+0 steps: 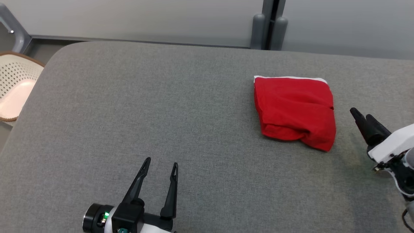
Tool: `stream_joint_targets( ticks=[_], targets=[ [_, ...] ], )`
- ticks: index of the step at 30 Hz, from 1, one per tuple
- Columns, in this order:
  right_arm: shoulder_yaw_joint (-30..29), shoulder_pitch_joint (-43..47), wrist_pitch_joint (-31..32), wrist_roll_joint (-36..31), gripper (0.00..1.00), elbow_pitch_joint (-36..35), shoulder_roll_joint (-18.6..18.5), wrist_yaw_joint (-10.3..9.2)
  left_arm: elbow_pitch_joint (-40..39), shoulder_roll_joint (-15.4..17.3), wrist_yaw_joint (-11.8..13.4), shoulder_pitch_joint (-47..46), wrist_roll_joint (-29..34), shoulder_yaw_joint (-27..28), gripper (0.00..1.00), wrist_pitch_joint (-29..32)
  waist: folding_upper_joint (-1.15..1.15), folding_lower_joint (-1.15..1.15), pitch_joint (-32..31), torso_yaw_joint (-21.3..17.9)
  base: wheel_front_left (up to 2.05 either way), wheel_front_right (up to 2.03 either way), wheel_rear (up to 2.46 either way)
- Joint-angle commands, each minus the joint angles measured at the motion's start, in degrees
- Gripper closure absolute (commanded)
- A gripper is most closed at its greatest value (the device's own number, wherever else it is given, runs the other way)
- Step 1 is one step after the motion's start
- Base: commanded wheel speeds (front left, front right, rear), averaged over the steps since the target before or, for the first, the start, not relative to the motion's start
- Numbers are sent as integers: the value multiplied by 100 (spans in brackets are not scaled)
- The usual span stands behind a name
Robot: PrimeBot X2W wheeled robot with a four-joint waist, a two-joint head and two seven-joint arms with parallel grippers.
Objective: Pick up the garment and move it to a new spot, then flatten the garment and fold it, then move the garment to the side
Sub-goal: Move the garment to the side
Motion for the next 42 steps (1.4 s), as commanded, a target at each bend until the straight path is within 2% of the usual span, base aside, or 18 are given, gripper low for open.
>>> stream_joint_targets(
  ticks=[1,4,7,15,16,17,18,19,20,27,36,42],
  targets=[
    [-45,-145,471,493,0,39,-181,-3,-16,18,12,-177,-33,-57,0,4,0,0,346,226,0,0,0],
    [-163,-293,1299,1237,0,99,-412,-3,-17,18,43,-310,-55,-159,0,4,0,0,521,316,0,0,0],
    [-223,-446,1835,1651,0,90,-572,-3,-16,18,72,-411,-77,-213,0,4,0,0,664,372,0,0,0],
    [-122,-788,2252,1708,2,261,-698,-3,-25,19,115,-674,-120,-351,0,4,0,0,990,487,0,0,0],
    [-112,-822,2277,1697,23,291,-698,-3,-29,18,118,-707,-127,-370,0,4,0,0,1026,497,0,0,0],
    [-87,-846,2302,1696,51,314,-686,-3,-27,18,123,-731,-130,-383,0,4,0,0,1050,504,0,0,0],
    [-61,-871,2312,1684,68,320,-679,-3,-19,18,127,-755,-131,-398,0,4,0,0,1068,509,0,0,0],
    [-34,-889,2321,1685,94,325,-674,-3,-11,19,131,-782,-126,-404,0,4,0,0,1083,510,0,0,0],
    [-12,-890,2324,1686,100,319,-669,-3,-2,18,140,-803,-126,-408,0,4,0,0,1090,506,0,0,0],
    [150,-813,2010,1499,100,-102,-994,-3,13,17,120,-804,-45,-307,0,4,0,0,1046,269,0,0,0],
    [246,-758,1832,1121,100,-686,-1913,-3,-44,18,10,-857,85,-187,0,3,0,0,1053,-400,0,0,0],
    [82,-765,1871,917,100,-788,-2538,-3,-52,20,-73,-973,165,-138,0,4,0,0,1197,-740,0,0,0]
  ],
)
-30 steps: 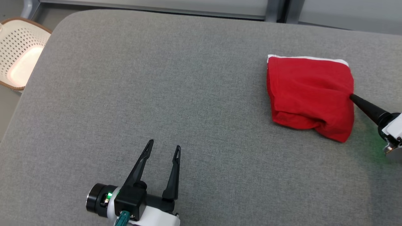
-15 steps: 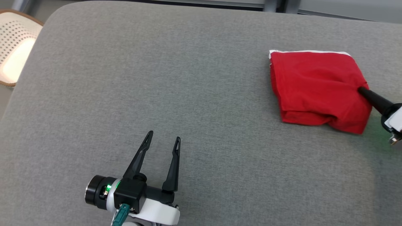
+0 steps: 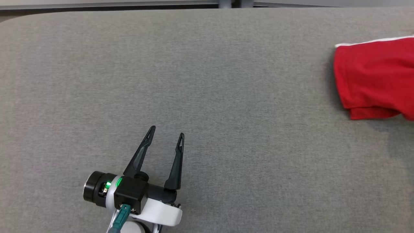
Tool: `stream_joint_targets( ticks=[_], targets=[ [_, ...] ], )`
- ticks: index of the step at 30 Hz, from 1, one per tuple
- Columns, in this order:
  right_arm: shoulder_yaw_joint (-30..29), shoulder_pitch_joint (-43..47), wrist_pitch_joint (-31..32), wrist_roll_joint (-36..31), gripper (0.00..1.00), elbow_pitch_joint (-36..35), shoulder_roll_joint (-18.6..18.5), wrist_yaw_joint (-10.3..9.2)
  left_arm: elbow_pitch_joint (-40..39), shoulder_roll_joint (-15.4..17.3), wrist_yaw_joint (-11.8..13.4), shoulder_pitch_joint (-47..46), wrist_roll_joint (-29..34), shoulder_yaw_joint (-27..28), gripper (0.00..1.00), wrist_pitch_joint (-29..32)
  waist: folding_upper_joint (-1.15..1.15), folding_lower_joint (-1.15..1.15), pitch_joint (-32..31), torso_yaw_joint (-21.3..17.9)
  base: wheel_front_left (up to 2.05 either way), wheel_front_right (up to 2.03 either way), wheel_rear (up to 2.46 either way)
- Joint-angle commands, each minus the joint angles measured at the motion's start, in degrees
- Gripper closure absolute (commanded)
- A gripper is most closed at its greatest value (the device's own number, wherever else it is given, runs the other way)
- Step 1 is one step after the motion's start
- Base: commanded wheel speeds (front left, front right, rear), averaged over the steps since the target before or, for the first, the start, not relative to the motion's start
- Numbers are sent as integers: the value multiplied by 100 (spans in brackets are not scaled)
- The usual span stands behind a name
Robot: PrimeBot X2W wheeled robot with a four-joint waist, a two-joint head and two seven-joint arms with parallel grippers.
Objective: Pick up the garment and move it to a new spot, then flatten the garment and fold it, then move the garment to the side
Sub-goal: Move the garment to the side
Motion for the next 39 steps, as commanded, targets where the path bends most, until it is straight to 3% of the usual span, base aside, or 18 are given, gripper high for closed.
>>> stream_joint_targets(
  ticks=[1,19,29,31,32,39],
  targets=[
    [-62,-17,-5,-68,100,-26,-109,-1,-11,23,-24,-95,40,31,0,4,0,0,105,-123,0,0,0],
    [-535,-287,-59,-887,100,234,-836,-2,-8,22,-215,-327,169,106,0,4,0,0,517,-72,0,0,0],
    [-916,-31,13,-1341,100,745,-867,-2,-11,22,-178,-332,145,69,0,4,0,0,526,42,0,0,0],
    [-1000,-17,-44,-1515,60,889,-808,-2,-14,22,-195,-343,148,66,0,4,0,0,539,59,0,0,0],
    [-1042,-33,-112,-1645,0,962,-790,-2,-14,22,-206,-355,151,66,0,4,0,0,548,69,0,0,0],
    [-1196,-249,-758,-2890,0,1339,-552,-2,29,21,-228,-337,193,86,0,4,0,0,486,108,0,0,0]
  ],
)
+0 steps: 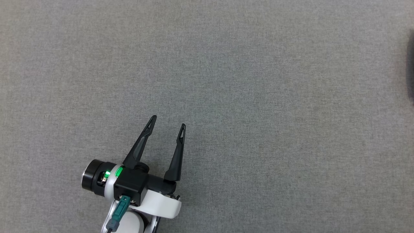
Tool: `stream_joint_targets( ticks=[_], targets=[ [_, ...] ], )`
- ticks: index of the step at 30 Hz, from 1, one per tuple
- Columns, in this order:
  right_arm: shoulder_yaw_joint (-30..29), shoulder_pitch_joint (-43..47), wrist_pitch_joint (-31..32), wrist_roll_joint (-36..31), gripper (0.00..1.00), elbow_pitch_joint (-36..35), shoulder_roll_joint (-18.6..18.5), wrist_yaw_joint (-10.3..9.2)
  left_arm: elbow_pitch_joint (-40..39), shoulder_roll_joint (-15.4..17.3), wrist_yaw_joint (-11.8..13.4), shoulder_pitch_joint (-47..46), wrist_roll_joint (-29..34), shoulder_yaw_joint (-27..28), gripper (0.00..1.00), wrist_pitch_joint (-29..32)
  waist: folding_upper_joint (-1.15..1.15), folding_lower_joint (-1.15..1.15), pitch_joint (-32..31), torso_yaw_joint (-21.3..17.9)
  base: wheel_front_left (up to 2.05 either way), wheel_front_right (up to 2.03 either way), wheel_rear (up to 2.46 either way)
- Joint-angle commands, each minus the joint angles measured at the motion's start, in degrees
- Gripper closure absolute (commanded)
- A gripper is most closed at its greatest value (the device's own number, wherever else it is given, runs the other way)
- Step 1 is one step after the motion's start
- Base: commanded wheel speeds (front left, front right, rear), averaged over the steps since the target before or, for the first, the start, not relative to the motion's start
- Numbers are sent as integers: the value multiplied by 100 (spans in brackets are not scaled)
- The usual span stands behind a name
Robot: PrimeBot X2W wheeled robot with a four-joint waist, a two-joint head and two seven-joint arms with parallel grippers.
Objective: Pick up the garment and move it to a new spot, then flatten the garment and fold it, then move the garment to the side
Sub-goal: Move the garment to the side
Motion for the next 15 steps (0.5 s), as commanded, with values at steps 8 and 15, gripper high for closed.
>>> stream_joint_targets(
  ticks=[8,15],
  targets=[
    [243,140,-1864,-1393,0,-288,1289,-5,86,19,94,223,-146,12,0,4,0,0,-624,5,0,0,0],
    [785,738,-3124,-1728,0,-372,2411,-5,103,20,182,519,-530,136,0,3,0,0,-1233,56,0,0,0]
  ],
)
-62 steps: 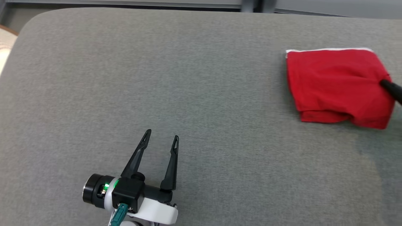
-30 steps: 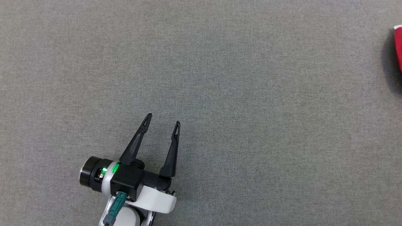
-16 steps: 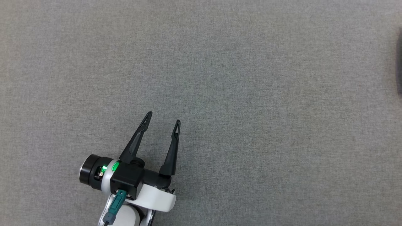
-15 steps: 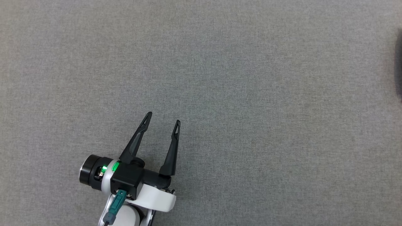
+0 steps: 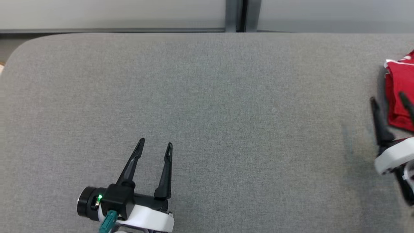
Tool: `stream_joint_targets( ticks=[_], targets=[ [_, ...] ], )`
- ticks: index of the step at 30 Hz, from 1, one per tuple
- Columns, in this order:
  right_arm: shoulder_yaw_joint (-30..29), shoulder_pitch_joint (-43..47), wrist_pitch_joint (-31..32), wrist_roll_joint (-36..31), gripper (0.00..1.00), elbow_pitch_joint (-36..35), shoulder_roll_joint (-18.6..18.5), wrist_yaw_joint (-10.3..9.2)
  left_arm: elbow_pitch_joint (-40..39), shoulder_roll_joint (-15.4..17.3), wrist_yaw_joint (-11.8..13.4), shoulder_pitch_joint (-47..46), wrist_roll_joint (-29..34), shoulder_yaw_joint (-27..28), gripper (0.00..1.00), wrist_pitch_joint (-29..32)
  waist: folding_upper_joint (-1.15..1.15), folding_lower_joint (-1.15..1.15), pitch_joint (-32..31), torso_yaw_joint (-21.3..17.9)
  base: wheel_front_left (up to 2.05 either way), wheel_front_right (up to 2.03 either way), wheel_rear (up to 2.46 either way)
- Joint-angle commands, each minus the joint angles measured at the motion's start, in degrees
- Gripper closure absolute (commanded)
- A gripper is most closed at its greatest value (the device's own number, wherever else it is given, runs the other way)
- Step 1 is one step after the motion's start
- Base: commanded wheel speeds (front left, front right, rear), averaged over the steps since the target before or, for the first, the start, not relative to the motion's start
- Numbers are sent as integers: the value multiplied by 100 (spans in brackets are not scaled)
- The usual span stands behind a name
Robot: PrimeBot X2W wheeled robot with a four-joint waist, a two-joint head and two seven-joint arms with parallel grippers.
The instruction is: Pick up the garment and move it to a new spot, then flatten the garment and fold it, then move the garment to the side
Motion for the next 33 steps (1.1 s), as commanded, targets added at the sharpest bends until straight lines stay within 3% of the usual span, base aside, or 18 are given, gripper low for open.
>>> stream_joint_targets(
  ticks=[1,4,5,10,16,23,33],
  targets=[
    [60,137,-134,-44,0,2,113,-7,14,19,48,84,-70,42,0,4,0,0,-320,47,0,0,0],
    [192,450,-395,-172,0,18,609,-7,29,19,84,273,-316,174,0,3,0,0,-656,80,0,0,0],
    [127,675,-433,-318,0,-155,936,-7,-9,20,94,405,-506,277,0,3,0,0,-887,91,0,0,0],
    [-366,1597,-434,-873,0,-1185,1667,-7,-186,20,131,804,-508,507,0,4,0,0,-1425,96,0,0,0],
    [-914,2617,-434,-1452,0,-2216,2257,-7,-332,21,91,1183,-244,772,0,4,0,0,-1726,103,0,0,0],
    [-1380,3405,-435,-1615,0,-2275,2647,-6,-387,19,-14,1521,-33,1051,0,4,0,0,-1969,95,0,0,0],
    [-1358,3617,-436,-1616,0,-2175,2762,-7,-99,19,-205,1736,213,1022,0,4,0,0,-2073,-32,0,0,0]
  ],
)
